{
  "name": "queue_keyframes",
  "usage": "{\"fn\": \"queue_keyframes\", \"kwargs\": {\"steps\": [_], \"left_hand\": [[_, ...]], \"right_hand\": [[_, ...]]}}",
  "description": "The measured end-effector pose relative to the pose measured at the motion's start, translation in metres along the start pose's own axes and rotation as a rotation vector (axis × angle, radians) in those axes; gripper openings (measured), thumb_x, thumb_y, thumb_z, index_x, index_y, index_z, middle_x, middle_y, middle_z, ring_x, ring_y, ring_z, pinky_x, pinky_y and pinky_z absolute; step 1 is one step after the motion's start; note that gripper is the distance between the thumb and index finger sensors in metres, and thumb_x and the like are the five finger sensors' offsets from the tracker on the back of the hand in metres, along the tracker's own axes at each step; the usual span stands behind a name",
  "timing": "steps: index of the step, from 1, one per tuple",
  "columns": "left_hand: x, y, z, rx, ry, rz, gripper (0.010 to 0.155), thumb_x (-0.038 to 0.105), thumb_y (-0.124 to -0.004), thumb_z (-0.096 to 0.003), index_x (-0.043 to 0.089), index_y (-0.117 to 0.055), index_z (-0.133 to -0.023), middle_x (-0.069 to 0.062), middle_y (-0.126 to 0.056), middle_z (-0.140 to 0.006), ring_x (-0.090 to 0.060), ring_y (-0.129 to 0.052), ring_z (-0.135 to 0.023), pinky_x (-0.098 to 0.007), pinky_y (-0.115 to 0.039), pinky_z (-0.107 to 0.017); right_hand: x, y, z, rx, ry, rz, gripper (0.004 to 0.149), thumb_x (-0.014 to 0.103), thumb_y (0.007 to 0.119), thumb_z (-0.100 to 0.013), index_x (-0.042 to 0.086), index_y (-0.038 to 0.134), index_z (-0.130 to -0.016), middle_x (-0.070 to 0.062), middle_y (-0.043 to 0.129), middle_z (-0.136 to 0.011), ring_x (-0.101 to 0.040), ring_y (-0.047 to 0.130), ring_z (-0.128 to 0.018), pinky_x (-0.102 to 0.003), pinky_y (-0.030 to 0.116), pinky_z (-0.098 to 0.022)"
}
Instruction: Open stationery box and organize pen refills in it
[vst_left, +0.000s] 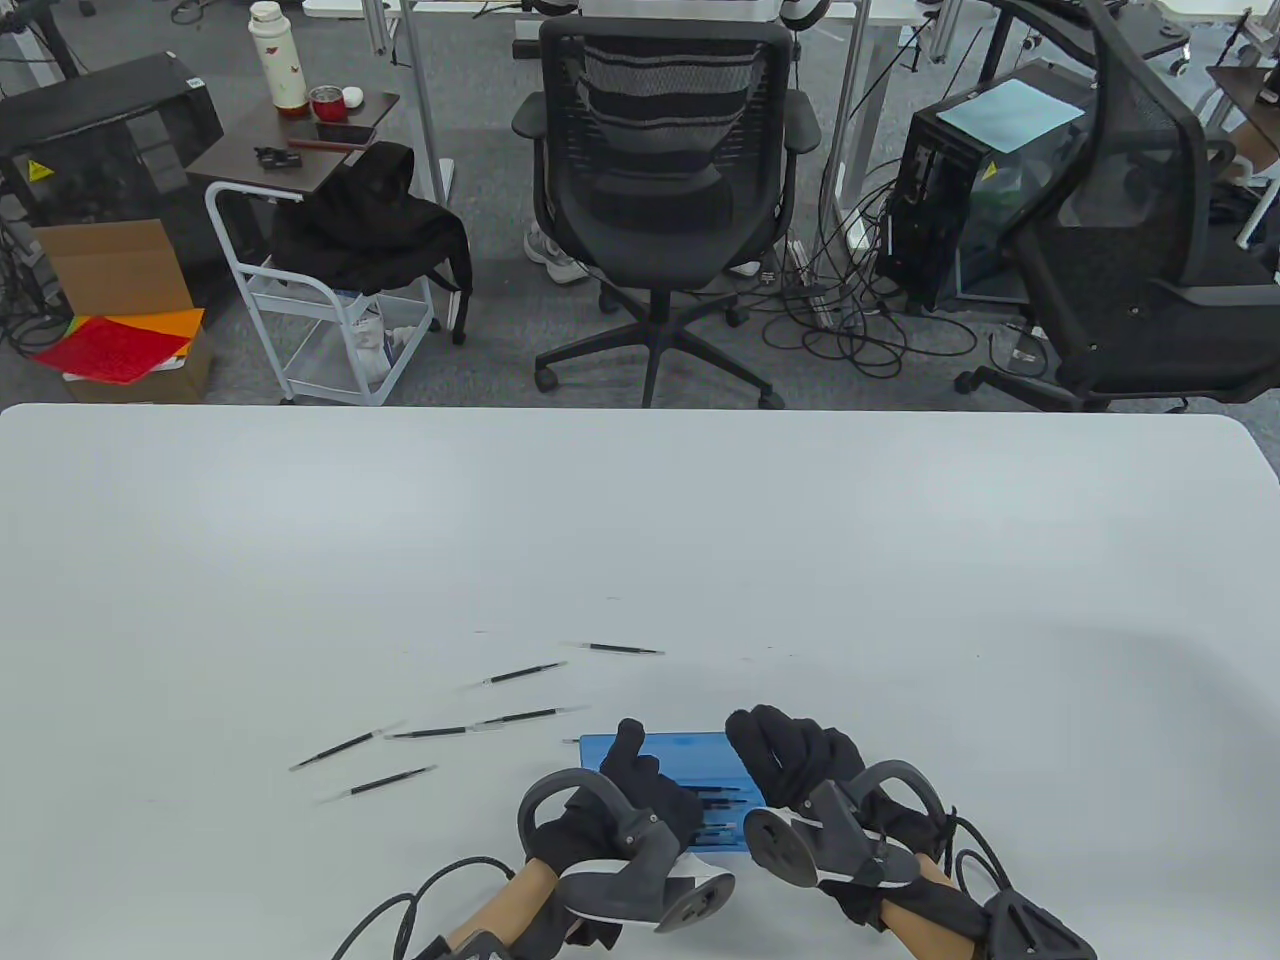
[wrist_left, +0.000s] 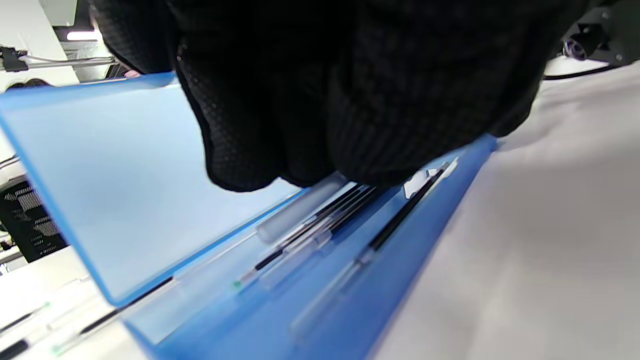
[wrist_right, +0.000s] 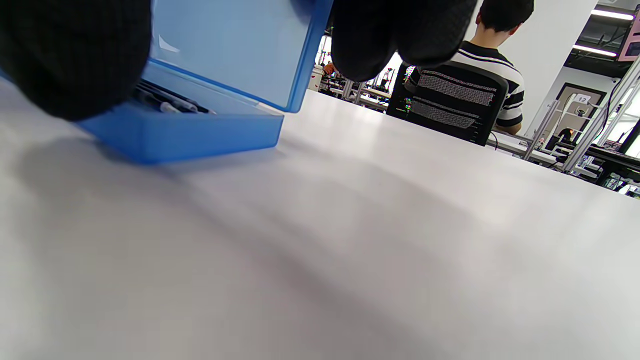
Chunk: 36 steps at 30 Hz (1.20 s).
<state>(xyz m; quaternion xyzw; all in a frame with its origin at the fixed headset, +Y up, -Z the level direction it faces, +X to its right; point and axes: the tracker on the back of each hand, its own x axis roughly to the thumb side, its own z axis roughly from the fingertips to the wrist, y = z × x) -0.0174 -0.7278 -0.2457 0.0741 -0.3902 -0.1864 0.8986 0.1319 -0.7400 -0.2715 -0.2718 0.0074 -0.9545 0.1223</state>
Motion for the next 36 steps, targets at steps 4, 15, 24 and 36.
{"fn": "queue_keyframes", "kwargs": {"steps": [4,15,24,36], "left_hand": [[0.005,-0.001,-0.004,-0.001,-0.010,-0.018,0.053,0.033,-0.096,-0.0391,0.019,-0.084,-0.089,0.005,-0.104,-0.077,-0.022,-0.108,-0.072,-0.067,-0.060,-0.076],[0.016,-0.001,-0.010,-0.050,-0.046,-0.095,0.052,0.033,-0.096,-0.0399,0.023,-0.083,-0.090,0.007,-0.102,-0.079,-0.019,-0.106,-0.076,-0.067,-0.057,-0.076],[-0.019,0.040,0.019,0.057,0.101,0.001,0.049,0.033,-0.096,-0.0405,0.027,-0.085,-0.087,0.008,-0.103,-0.079,-0.019,-0.106,-0.076,-0.063,-0.062,-0.077],[-0.133,-0.002,0.086,-0.215,0.579,-0.013,0.047,0.033,-0.095,-0.0417,0.028,-0.087,-0.087,0.007,-0.104,-0.079,-0.020,-0.106,-0.076,-0.062,-0.061,-0.077]], "right_hand": [[0.000,0.000,0.000,0.003,-0.001,-0.002,0.120,0.058,0.084,-0.033,0.012,0.010,-0.115,-0.023,0.033,-0.121,-0.044,0.066,-0.103,-0.058,0.063,-0.075],[0.000,0.000,0.000,0.014,-0.002,-0.004,0.120,0.058,0.084,-0.033,0.012,0.009,-0.114,-0.023,0.031,-0.121,-0.044,0.065,-0.103,-0.059,0.062,-0.076],[0.000,0.000,0.000,0.020,-0.004,-0.005,0.120,0.058,0.083,-0.034,0.012,0.007,-0.114,-0.023,0.030,-0.121,-0.045,0.065,-0.103,-0.059,0.062,-0.076],[0.000,0.001,0.000,0.026,-0.003,-0.009,0.120,0.058,0.083,-0.034,0.011,0.007,-0.114,-0.024,0.030,-0.121,-0.045,0.065,-0.103,-0.059,0.062,-0.076]]}}
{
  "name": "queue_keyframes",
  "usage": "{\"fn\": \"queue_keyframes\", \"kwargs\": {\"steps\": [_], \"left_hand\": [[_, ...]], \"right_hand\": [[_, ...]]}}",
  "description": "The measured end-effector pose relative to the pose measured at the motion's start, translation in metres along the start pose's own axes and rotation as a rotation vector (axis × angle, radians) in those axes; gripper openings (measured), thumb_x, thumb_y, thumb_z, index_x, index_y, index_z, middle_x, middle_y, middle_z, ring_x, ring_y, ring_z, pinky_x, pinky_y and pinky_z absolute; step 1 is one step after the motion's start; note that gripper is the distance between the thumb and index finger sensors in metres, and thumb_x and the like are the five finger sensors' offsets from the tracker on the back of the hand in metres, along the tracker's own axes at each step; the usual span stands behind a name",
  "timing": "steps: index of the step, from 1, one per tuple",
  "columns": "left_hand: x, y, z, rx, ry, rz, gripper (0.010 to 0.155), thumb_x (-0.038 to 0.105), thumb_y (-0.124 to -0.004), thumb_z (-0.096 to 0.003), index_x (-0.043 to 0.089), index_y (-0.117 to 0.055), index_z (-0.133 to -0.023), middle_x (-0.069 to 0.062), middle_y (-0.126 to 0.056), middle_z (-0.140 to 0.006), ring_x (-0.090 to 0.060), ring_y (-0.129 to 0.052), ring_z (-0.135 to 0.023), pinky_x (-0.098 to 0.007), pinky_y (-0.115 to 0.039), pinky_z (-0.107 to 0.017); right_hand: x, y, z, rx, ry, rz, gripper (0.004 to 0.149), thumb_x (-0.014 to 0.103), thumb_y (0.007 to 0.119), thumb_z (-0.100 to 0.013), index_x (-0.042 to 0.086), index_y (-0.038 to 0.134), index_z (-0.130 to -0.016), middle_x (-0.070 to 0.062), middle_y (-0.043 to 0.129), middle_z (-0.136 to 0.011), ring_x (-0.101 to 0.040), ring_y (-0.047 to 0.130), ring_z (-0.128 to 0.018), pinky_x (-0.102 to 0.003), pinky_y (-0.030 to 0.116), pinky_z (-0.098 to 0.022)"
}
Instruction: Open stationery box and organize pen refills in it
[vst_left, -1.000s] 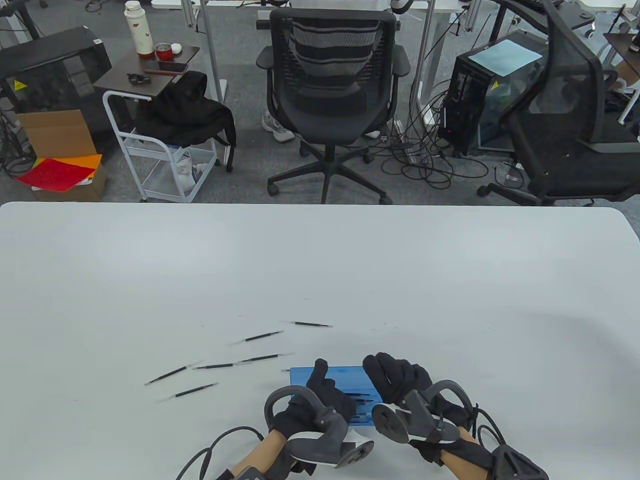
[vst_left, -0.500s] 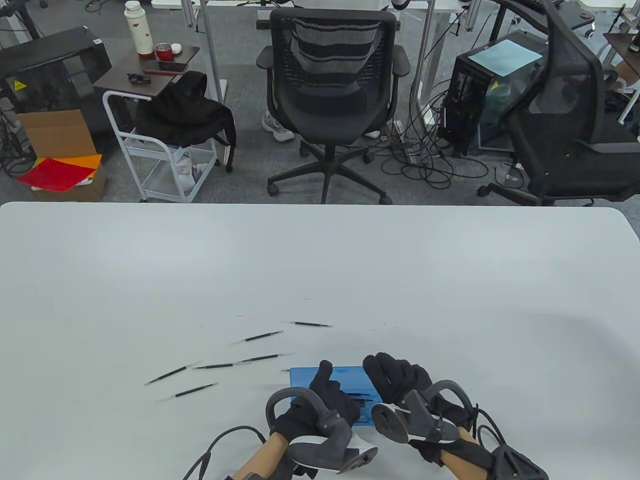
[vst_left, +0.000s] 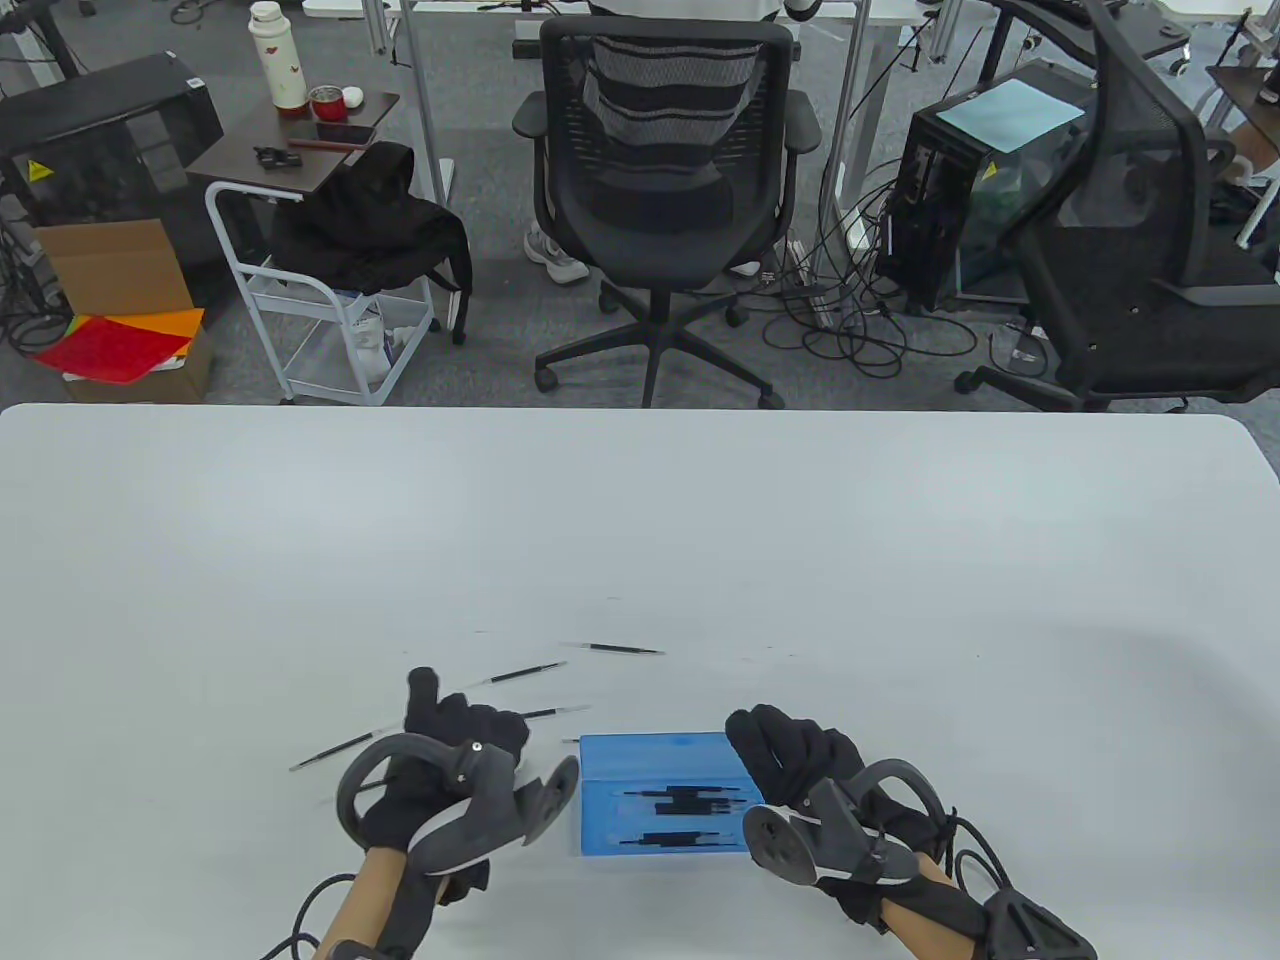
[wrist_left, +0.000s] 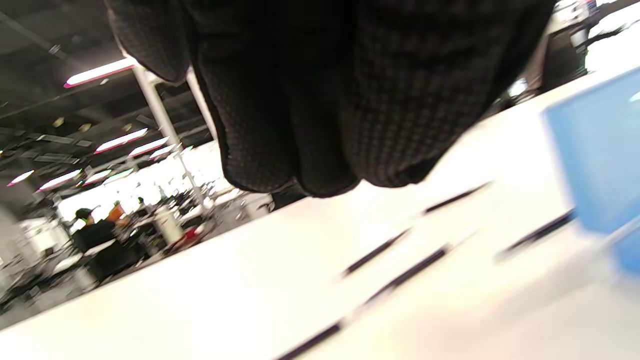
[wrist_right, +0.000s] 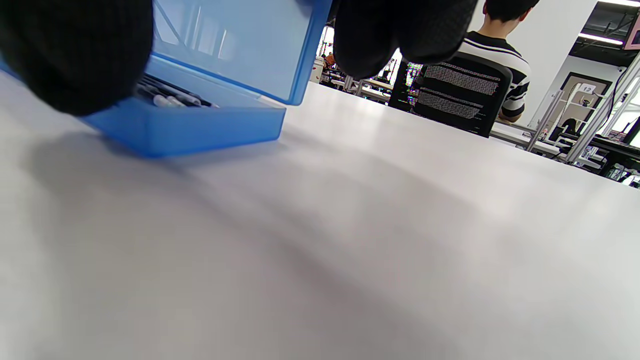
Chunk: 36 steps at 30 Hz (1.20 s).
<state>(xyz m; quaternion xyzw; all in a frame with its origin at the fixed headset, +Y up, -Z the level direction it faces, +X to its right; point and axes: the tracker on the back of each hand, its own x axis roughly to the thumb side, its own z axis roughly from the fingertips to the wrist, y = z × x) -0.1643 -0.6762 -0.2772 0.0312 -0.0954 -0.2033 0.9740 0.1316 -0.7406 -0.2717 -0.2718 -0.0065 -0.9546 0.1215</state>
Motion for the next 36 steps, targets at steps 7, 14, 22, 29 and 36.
{"fn": "queue_keyframes", "kwargs": {"steps": [7,14,22,29,36], "left_hand": [[-0.044,-0.056,0.002,-0.194,0.127,0.080,0.046,0.032,-0.099,-0.0394,0.032,-0.090,-0.084,0.008,-0.102,-0.082,-0.020,-0.104,-0.080,-0.063,-0.059,-0.078],[-0.058,-0.077,0.006,-0.225,0.182,0.113,0.048,0.032,-0.099,-0.0393,0.032,-0.089,-0.086,0.008,-0.099,-0.086,-0.021,-0.100,-0.084,-0.064,-0.056,-0.080],[-0.058,-0.090,0.003,-0.234,0.203,0.095,0.047,0.032,-0.099,-0.0394,0.032,-0.089,-0.085,0.008,-0.100,-0.085,-0.020,-0.100,-0.084,-0.065,-0.054,-0.080],[-0.059,-0.096,0.002,-0.235,0.211,0.106,0.046,0.031,-0.099,-0.0398,0.032,-0.089,-0.085,0.008,-0.100,-0.084,-0.020,-0.101,-0.083,-0.064,-0.054,-0.080],[-0.059,-0.095,0.003,-0.207,0.205,0.113,0.043,0.030,-0.099,-0.0398,0.032,-0.091,-0.082,0.009,-0.101,-0.082,-0.019,-0.102,-0.081,-0.064,-0.054,-0.080]], "right_hand": [[0.000,0.000,0.000,0.004,-0.001,-0.004,0.120,0.058,0.083,-0.034,0.011,0.006,-0.113,-0.023,0.029,-0.121,-0.045,0.064,-0.103,-0.059,0.062,-0.076],[-0.001,0.000,-0.001,0.005,-0.001,-0.005,0.120,0.058,0.083,-0.034,0.011,0.006,-0.113,-0.024,0.029,-0.121,-0.045,0.064,-0.103,-0.059,0.061,-0.076],[0.000,0.000,-0.001,0.007,-0.001,-0.004,0.120,0.058,0.083,-0.034,0.011,0.006,-0.113,-0.024,0.029,-0.121,-0.045,0.065,-0.103,-0.059,0.062,-0.076],[-0.001,0.001,-0.001,0.008,-0.002,-0.006,0.120,0.058,0.083,-0.034,0.011,0.006,-0.113,-0.024,0.029,-0.121,-0.045,0.065,-0.103,-0.059,0.062,-0.076],[-0.001,0.001,-0.001,0.009,-0.001,-0.006,0.120,0.058,0.083,-0.034,0.011,0.006,-0.113,-0.024,0.029,-0.121,-0.044,0.065,-0.103,-0.059,0.062,-0.076]]}}
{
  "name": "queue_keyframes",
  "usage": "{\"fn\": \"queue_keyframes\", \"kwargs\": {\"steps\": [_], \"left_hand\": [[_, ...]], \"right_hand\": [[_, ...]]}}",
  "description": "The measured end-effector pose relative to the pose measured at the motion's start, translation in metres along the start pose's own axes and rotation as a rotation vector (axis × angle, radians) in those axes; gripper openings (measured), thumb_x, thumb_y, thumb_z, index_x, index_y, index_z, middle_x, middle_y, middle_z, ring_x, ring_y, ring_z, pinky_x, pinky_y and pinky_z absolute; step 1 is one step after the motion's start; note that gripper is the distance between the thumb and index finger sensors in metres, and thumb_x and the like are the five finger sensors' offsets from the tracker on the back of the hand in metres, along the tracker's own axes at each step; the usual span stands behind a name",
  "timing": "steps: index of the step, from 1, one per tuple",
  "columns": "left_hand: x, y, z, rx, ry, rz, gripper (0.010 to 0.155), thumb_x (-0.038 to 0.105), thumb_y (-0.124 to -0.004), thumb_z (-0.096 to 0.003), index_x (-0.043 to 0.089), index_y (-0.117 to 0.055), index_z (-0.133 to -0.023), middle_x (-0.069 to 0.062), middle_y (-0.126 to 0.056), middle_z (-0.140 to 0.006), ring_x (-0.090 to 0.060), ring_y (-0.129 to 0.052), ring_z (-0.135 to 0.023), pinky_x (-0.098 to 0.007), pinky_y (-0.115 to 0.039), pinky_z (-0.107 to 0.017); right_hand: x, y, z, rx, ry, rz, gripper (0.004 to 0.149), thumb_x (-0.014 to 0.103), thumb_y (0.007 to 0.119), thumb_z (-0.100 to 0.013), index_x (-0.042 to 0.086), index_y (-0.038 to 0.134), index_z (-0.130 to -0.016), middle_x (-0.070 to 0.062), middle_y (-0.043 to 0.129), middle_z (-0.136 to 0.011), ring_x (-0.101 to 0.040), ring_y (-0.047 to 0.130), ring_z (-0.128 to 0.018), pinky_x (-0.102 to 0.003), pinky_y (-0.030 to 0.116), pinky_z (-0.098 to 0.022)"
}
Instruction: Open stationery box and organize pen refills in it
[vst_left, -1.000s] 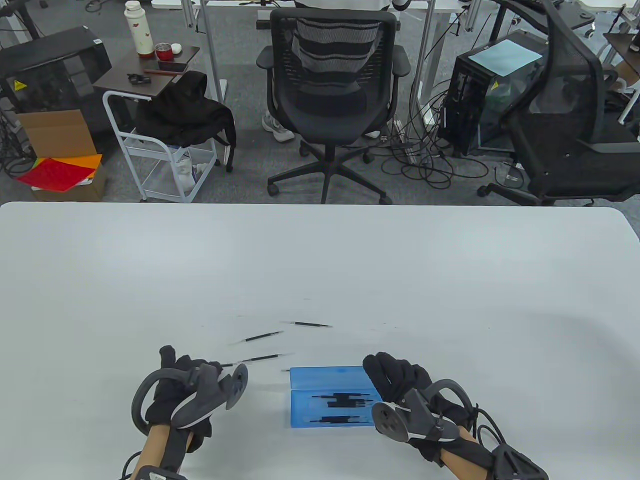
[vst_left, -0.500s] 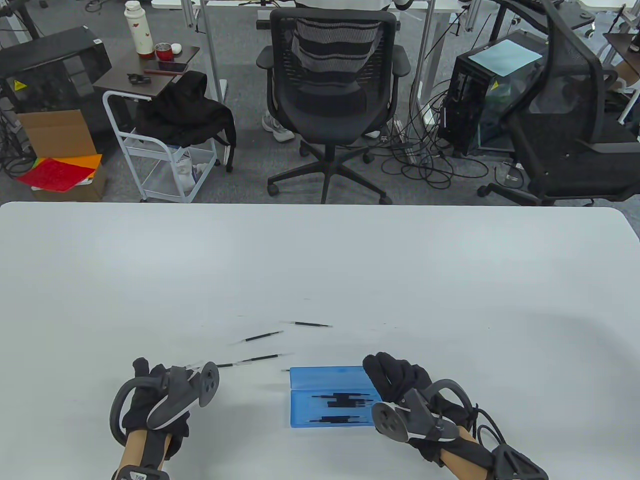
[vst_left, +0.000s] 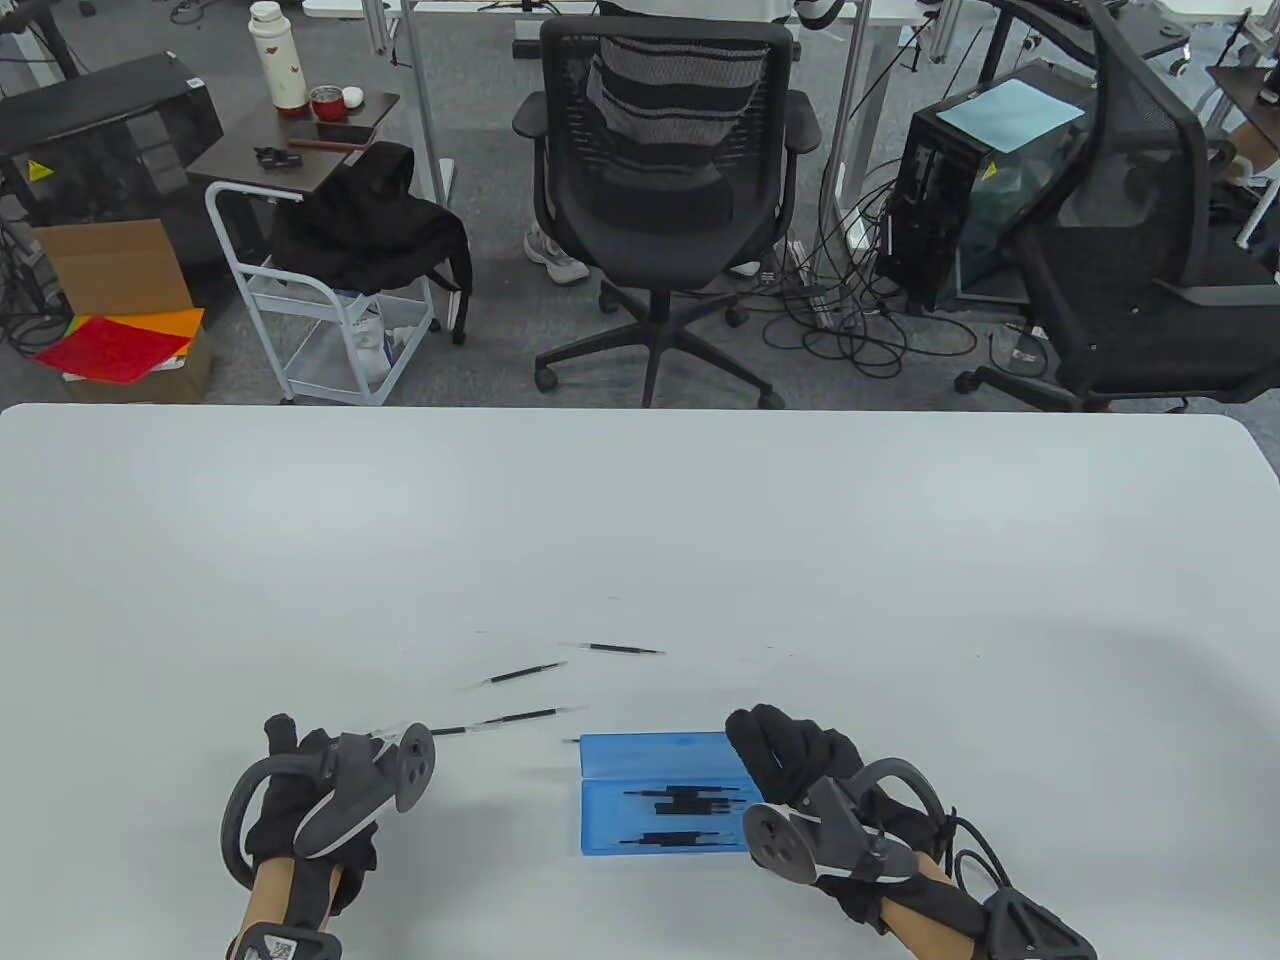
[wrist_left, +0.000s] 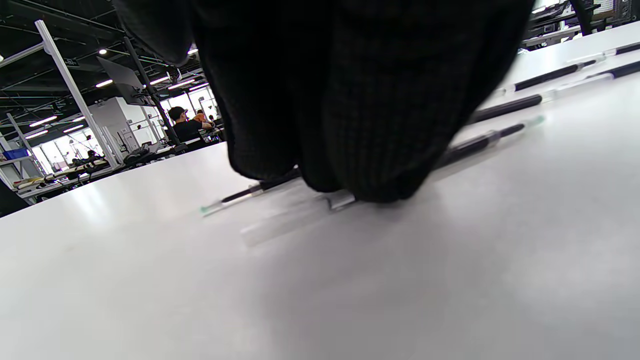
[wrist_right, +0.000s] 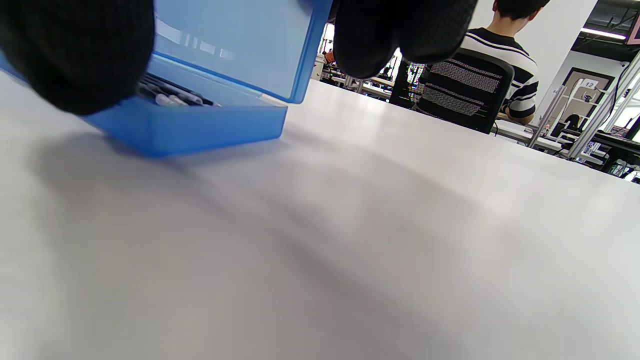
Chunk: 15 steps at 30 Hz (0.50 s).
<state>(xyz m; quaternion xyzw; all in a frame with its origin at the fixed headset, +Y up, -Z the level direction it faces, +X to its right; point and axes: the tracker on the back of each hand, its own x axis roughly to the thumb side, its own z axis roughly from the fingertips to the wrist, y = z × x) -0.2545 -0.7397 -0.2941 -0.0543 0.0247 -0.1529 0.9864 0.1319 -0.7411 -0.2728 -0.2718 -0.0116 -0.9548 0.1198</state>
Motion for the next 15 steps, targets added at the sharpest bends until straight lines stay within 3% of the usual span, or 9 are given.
{"fn": "queue_keyframes", "kwargs": {"steps": [15], "left_hand": [[-0.0020,-0.0052,-0.0018,-0.024,-0.079,0.035,0.046,0.028,-0.097,-0.0404,0.026,-0.086,-0.086,0.006,-0.100,-0.082,-0.021,-0.100,-0.084,-0.069,-0.048,-0.080]], "right_hand": [[0.0001,0.0003,-0.0006,0.005,0.002,-0.005,0.120,0.058,0.083,-0.034,0.011,0.005,-0.113,-0.024,0.028,-0.121,-0.045,0.064,-0.103,-0.059,0.061,-0.076]]}}
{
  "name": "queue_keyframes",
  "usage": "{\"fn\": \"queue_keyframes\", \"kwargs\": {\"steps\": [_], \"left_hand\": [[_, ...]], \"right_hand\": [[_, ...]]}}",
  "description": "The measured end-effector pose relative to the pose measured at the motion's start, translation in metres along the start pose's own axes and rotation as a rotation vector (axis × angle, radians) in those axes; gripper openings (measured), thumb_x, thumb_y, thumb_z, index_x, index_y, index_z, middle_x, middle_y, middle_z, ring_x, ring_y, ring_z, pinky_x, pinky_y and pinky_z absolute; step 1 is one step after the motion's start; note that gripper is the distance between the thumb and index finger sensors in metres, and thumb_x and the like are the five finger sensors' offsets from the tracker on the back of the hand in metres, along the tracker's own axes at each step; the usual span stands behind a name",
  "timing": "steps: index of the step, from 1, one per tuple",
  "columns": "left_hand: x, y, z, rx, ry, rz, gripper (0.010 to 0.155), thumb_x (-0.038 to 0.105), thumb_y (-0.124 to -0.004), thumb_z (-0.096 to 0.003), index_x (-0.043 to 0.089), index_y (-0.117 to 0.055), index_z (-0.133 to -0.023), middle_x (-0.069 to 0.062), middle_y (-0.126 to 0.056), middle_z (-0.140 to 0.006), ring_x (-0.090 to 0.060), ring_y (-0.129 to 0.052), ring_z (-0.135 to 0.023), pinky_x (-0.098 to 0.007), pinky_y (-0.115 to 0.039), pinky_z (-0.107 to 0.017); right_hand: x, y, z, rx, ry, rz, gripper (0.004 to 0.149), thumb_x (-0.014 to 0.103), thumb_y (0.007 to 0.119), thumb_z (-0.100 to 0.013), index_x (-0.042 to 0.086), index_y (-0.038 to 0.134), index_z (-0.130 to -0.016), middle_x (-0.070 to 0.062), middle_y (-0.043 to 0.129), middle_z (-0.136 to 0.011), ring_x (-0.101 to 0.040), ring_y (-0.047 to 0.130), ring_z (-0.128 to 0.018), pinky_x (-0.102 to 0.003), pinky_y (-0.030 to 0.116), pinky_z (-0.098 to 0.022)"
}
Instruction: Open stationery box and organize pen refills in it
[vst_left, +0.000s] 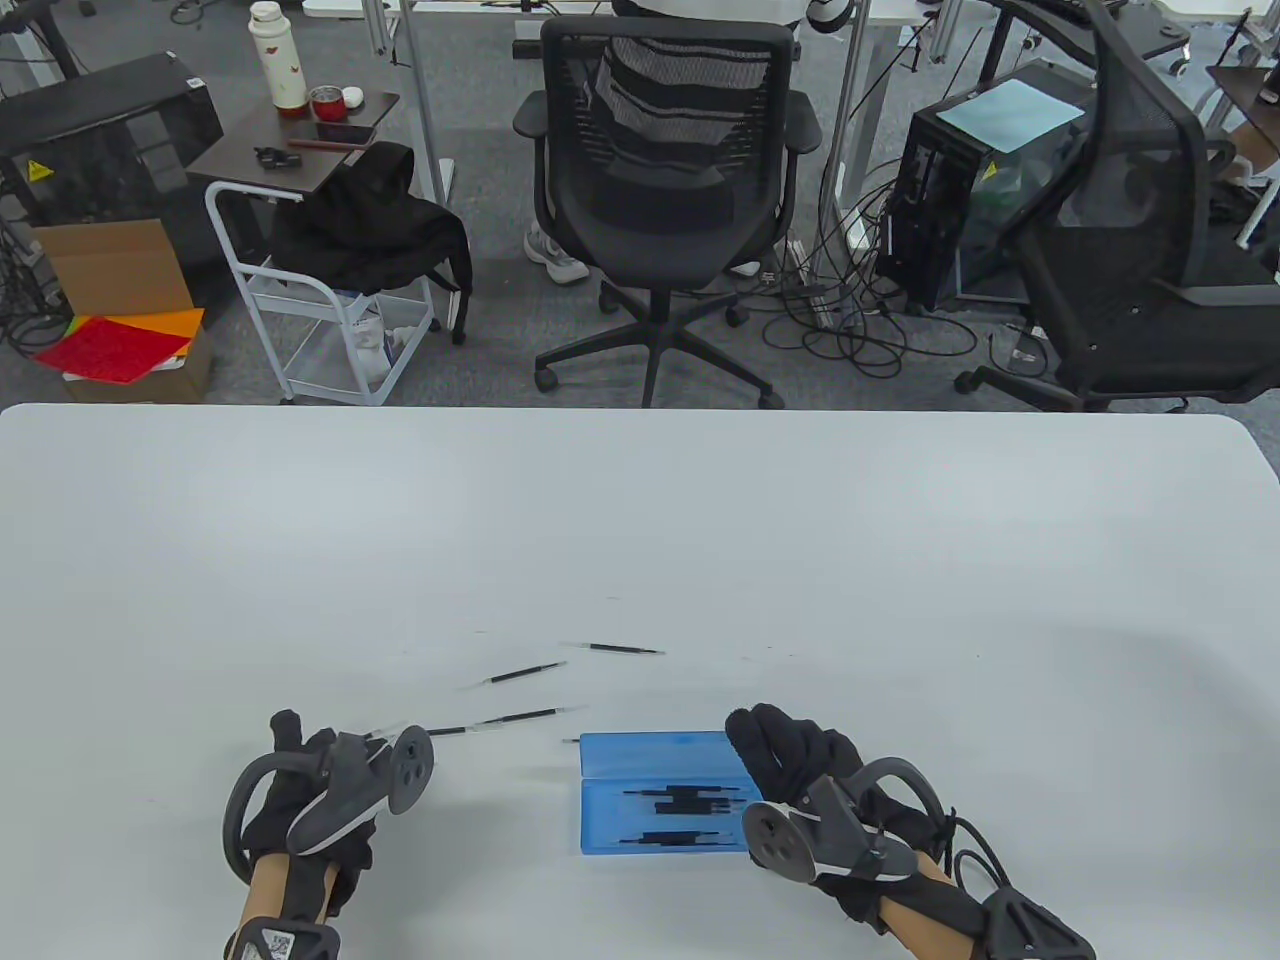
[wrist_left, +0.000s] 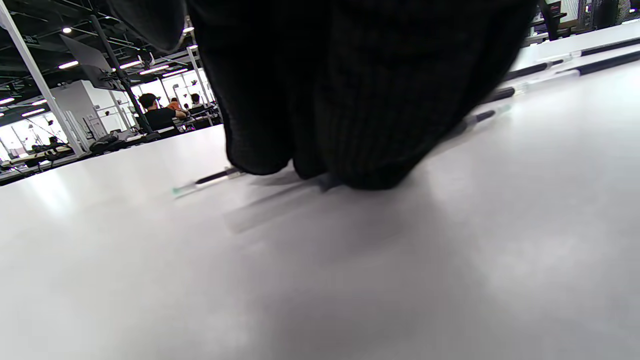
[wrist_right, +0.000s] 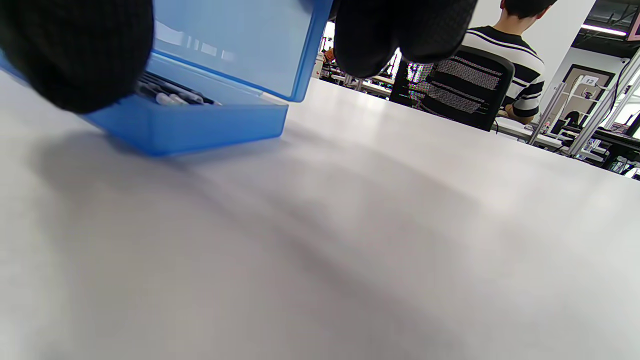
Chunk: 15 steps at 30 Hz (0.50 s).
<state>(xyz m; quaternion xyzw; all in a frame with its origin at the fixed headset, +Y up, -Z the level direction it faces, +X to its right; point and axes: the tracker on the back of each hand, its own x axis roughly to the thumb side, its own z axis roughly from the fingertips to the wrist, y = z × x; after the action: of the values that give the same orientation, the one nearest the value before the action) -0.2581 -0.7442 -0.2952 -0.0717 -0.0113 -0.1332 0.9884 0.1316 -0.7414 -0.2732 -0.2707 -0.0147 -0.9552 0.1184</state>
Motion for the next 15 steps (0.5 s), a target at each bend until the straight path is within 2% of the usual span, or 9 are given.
{"fn": "queue_keyframes", "kwargs": {"steps": [10,15], "left_hand": [[-0.004,-0.001,0.007,0.047,-0.018,0.007,0.051,0.029,-0.096,-0.0399,0.021,-0.084,-0.088,0.003,-0.101,-0.081,-0.023,-0.102,-0.081,-0.070,-0.049,-0.079],[-0.007,0.016,0.018,0.086,-0.024,0.032,0.052,0.030,-0.096,-0.0400,0.020,-0.083,-0.089,0.003,-0.101,-0.081,-0.024,-0.102,-0.080,-0.070,-0.049,-0.078]], "right_hand": [[0.000,0.000,0.000,0.001,-0.001,-0.001,0.120,0.059,0.083,-0.035,0.011,0.005,-0.113,-0.024,0.028,-0.121,-0.045,0.064,-0.103,-0.059,0.061,-0.076],[0.000,0.000,0.000,0.002,-0.001,-0.002,0.120,0.059,0.083,-0.035,0.011,0.005,-0.113,-0.024,0.027,-0.121,-0.045,0.064,-0.103,-0.059,0.061,-0.076]]}}
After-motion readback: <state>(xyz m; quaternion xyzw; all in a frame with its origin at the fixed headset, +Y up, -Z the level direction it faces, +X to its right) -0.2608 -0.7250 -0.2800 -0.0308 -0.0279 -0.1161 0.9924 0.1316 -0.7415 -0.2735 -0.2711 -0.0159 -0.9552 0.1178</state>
